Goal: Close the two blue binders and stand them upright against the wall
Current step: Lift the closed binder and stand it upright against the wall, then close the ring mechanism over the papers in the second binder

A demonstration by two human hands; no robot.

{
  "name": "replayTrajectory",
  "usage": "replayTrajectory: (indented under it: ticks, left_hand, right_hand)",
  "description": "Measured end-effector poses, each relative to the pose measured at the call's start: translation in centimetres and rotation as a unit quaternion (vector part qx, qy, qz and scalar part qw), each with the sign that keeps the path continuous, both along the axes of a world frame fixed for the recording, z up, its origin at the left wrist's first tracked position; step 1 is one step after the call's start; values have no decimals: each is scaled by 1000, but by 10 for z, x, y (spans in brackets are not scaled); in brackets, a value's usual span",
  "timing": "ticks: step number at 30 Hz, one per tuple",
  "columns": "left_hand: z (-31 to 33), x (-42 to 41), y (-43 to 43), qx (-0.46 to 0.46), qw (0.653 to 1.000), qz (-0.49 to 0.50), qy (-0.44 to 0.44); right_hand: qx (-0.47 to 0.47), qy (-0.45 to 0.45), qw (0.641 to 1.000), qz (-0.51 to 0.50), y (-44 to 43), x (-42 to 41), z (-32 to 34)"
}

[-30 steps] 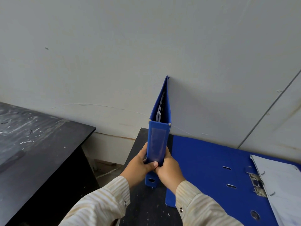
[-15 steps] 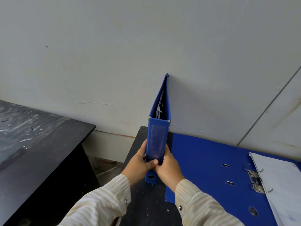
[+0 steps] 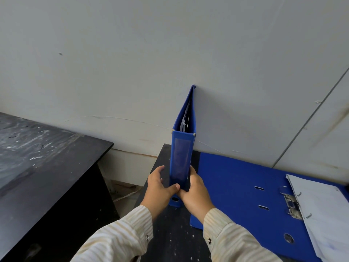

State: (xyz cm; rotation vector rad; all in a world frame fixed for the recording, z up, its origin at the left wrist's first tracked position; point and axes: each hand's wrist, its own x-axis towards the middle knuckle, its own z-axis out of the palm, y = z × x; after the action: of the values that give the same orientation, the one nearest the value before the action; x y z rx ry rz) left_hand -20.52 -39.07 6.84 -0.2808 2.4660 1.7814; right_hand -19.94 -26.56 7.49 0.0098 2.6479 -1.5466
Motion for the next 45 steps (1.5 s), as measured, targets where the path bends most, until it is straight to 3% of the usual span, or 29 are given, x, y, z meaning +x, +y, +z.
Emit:
replayTrajectory:
  ticks: [5,11,18,28,36,45]
  left_hand:
    - [-4,12,2,-24,999,27,15]
    - [-4,25,11,-47,995,-89,19]
    - [-15,28,43,-39,990,-138,9]
    - [-36,32,160,-61,979,-195,-15]
    - [-68,42,299,-93,968,-217,-81]
    - [-92,45,370,-38,974,-137,-175]
  right_hand:
    - [14,-20,1000,0,1,10,4]
    - [41,-38,998,-20,8,16,3]
    - [69,-61,995,-41,43,28,-7]
    - [75,-81,989,-98,160,52,-21]
    - [105,-120,980,-115,307,81,-53]
    - [156,-151,967,-133,396,89,-91]
